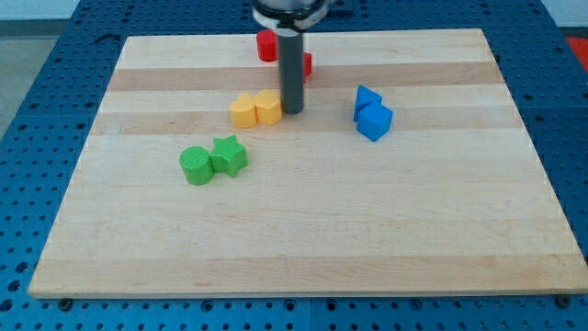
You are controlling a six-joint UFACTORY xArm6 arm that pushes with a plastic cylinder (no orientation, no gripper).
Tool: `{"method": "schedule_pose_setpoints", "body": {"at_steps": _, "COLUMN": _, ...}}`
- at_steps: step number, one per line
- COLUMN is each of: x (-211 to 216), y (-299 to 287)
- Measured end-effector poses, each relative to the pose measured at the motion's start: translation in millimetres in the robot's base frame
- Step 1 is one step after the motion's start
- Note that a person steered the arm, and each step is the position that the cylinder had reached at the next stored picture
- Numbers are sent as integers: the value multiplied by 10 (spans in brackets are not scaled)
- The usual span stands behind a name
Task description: Push the red star closer to the red circle
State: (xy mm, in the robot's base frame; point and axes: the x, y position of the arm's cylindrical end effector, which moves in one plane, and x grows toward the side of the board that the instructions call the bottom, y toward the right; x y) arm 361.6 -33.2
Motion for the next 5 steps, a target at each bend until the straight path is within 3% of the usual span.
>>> {"method": "schedule_pose_setpoints", "body": {"at_steps": 3, "x": 10, "y": -628}}
{"method": "schedule_pose_setpoints", "body": {"at_steps": 4, "x": -166, "y": -558}}
{"method": "schedule_pose_setpoints", "body": {"at_steps": 5, "x": -193, "y": -69}}
